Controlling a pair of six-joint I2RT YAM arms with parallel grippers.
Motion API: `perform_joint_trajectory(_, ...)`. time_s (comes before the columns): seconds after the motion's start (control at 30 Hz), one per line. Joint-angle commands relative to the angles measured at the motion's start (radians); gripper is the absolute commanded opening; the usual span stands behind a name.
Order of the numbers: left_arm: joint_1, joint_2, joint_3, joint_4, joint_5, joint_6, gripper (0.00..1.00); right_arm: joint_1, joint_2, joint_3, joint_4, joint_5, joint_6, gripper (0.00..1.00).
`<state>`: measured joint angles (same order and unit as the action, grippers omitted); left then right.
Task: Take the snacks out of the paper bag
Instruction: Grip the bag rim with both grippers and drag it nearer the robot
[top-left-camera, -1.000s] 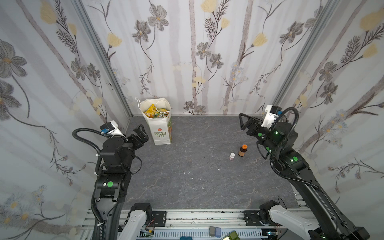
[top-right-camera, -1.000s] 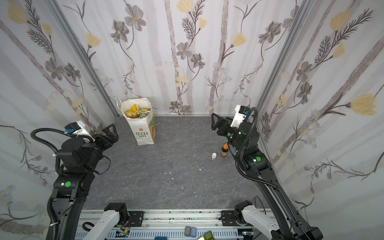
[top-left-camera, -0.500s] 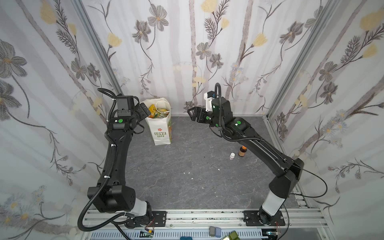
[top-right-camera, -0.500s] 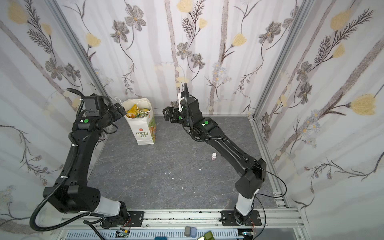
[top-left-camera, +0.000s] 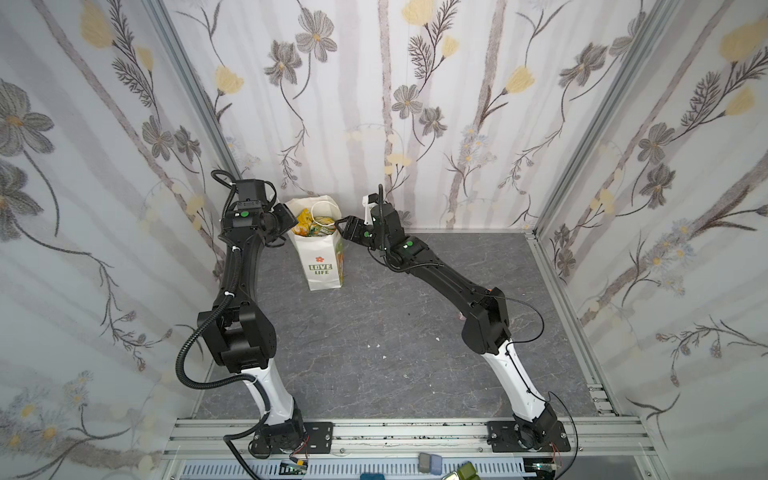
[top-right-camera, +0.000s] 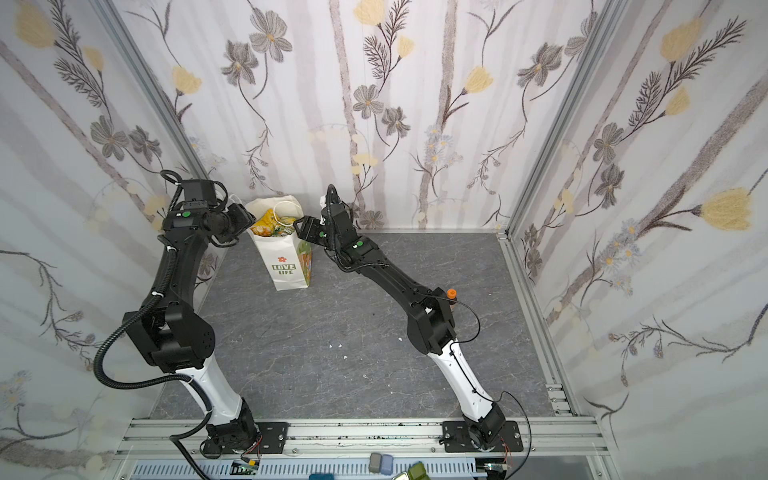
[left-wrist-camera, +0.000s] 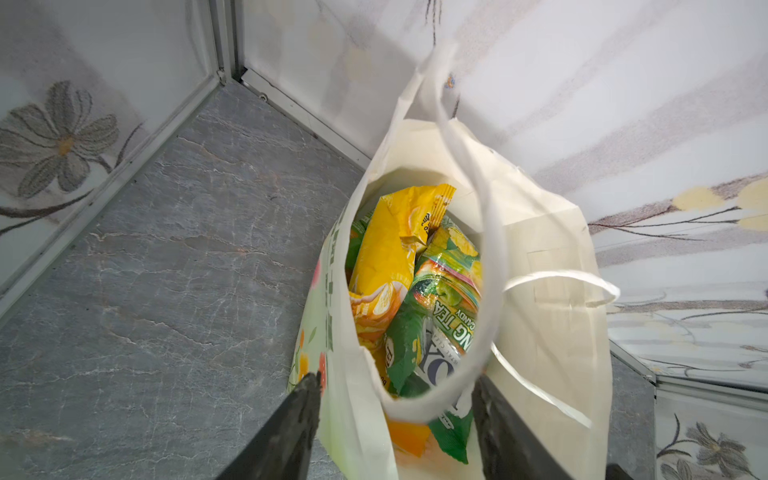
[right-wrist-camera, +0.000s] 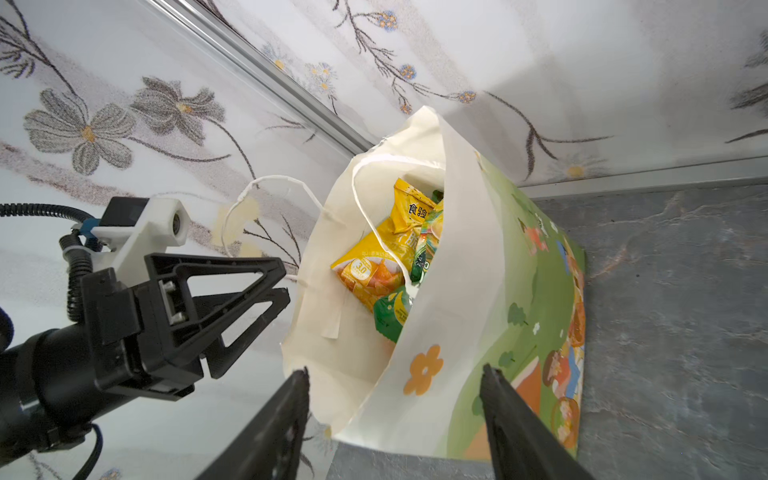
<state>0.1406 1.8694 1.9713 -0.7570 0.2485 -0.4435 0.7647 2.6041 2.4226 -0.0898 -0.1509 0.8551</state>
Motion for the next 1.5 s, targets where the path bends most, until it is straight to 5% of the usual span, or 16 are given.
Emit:
perform_joint_trajectory(0.0, 0.004, 0.025, 0.019, -0.024, 0.059, 0.026, 0.54, 0.002, 0.033, 0.024, 0.138, 0.012, 0.059, 0.65)
perform_joint_trajectory(0.3, 0.007, 0.071, 0.032, -0.078, 0.111, 0.069, 0.41, -0.015, 0.089, 0.037, 0.154, 0.018, 0.109, 0.53)
perform_joint_trajectory(0.73, 0.002, 0.058, 0.052, -0.173, 0.231, 0.156, 0.01, -0.017, 0.095, 0.052, 0.102, -0.010, 0.128, 0.21)
perform_joint_trajectory(0.93, -0.015, 0.044, 0.061, -0.219, 0.274, 0.170, 0.00, -0.016, 0.054, 0.051, 0.041, -0.018, 0.107, 0.00)
perform_joint_trajectory(1.17, -0.054, 0.006, 0.050, -0.261, 0.328, 0.155, 0.00, -0.010, -0.031, 0.008, -0.042, -0.040, 0.052, 0.00)
perform_joint_trajectory(1.47, -0.138, -0.153, -0.144, -0.167, 0.389, 0.064, 0.00, -0.010, -0.386, -0.505, 0.080, 0.003, -0.011, 0.00)
